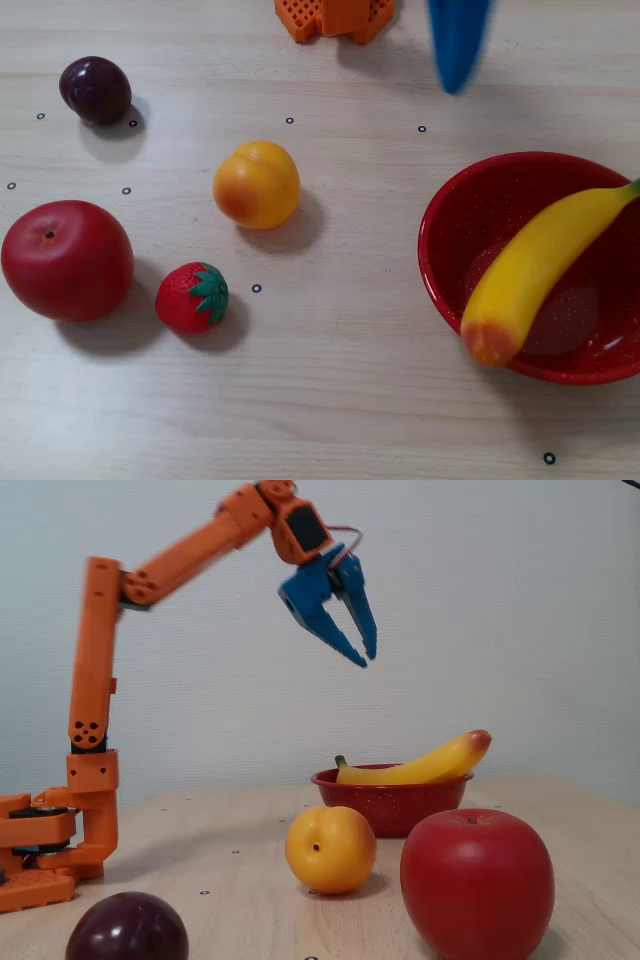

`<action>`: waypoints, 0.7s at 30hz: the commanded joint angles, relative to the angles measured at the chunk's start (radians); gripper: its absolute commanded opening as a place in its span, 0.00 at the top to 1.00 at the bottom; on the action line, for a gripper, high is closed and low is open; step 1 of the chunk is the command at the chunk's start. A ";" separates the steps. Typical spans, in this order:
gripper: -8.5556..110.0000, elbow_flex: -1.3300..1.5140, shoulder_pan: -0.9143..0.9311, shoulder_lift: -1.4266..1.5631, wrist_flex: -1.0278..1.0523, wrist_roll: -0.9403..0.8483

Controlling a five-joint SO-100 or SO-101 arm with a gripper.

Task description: Put the banana in the red bowl.

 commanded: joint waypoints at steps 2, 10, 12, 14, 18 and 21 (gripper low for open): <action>0.93 0.287 -0.071 0.319 -0.115 -0.038; 0.93 1.008 -0.175 0.896 -0.298 -0.095; 0.93 1.155 -0.190 1.017 -0.325 -0.100; 0.93 1.302 -0.207 1.140 -0.359 -0.109; 0.93 1.557 -0.218 1.330 -0.471 -0.161; 0.93 1.733 -0.212 1.476 -0.574 -0.227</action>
